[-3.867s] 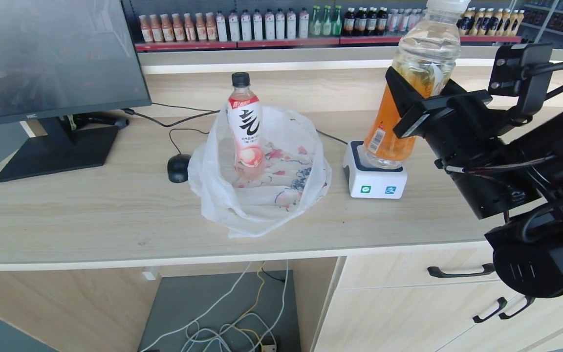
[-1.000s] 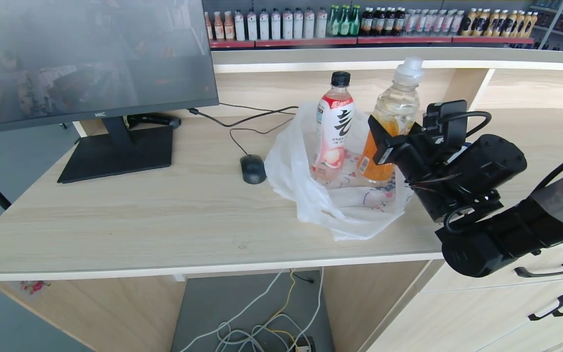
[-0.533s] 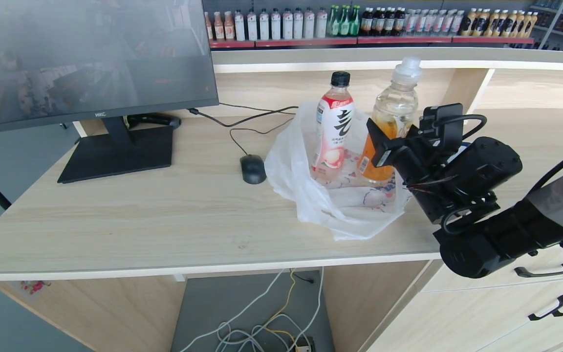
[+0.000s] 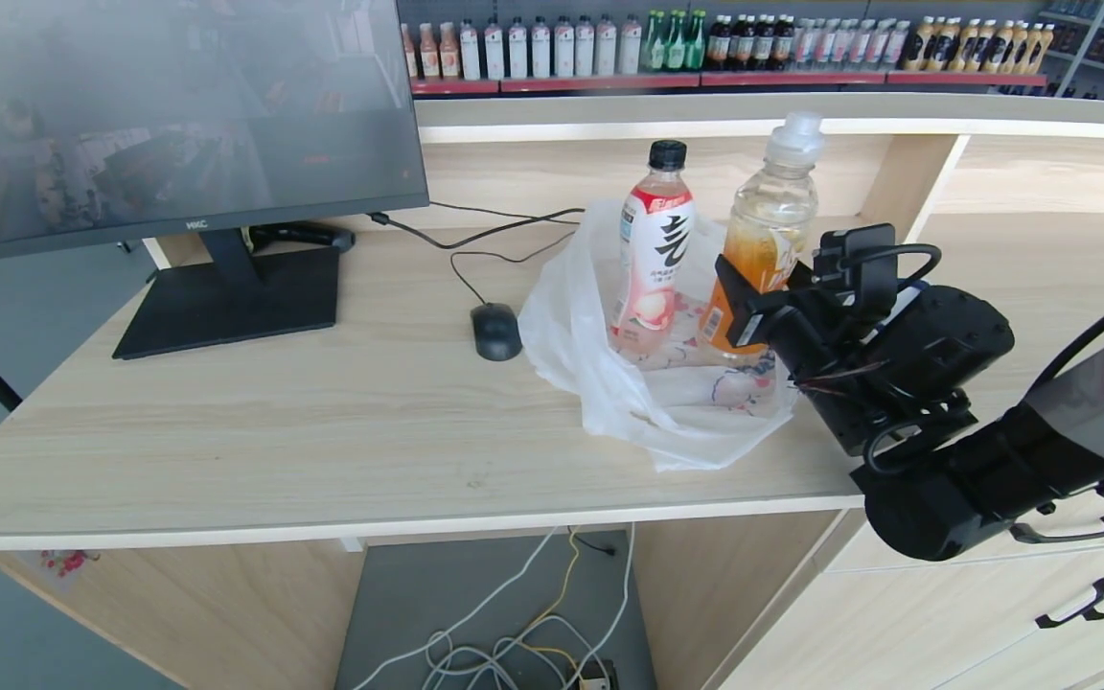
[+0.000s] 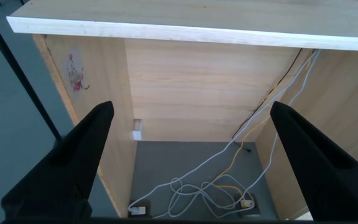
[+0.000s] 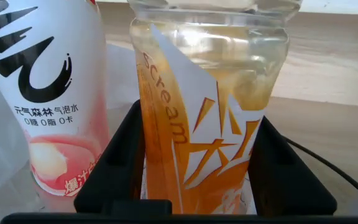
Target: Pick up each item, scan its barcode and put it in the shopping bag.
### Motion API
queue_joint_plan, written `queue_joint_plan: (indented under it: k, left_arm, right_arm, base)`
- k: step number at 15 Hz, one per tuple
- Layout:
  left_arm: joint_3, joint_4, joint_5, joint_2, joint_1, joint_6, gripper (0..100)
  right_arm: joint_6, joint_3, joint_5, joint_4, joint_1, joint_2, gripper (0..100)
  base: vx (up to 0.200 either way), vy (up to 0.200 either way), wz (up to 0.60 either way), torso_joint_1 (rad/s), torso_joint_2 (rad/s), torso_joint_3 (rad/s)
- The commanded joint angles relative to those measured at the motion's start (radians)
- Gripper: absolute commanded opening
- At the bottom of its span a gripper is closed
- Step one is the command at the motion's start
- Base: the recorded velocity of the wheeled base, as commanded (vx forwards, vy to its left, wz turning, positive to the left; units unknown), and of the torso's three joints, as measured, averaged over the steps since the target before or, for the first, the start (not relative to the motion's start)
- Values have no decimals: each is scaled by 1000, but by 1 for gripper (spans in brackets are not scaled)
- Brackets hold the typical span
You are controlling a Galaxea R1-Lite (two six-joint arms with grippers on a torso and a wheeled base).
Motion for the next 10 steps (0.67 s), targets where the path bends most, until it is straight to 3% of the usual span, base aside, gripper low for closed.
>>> queue_joint_plan:
  k: [1, 10]
  left_arm:
    - [0, 1, 0, 0, 1, 0, 100]
    - [0, 0, 0, 0, 1, -1, 100]
  right_arm:
    - [0, 24, -1, -1, 0, 6, 0]
    - [-6, 37, -7, -1, -10, 6, 0]
  base:
    - [0, 0, 0, 0, 0, 0]
    - [0, 0, 0, 0, 0, 0]
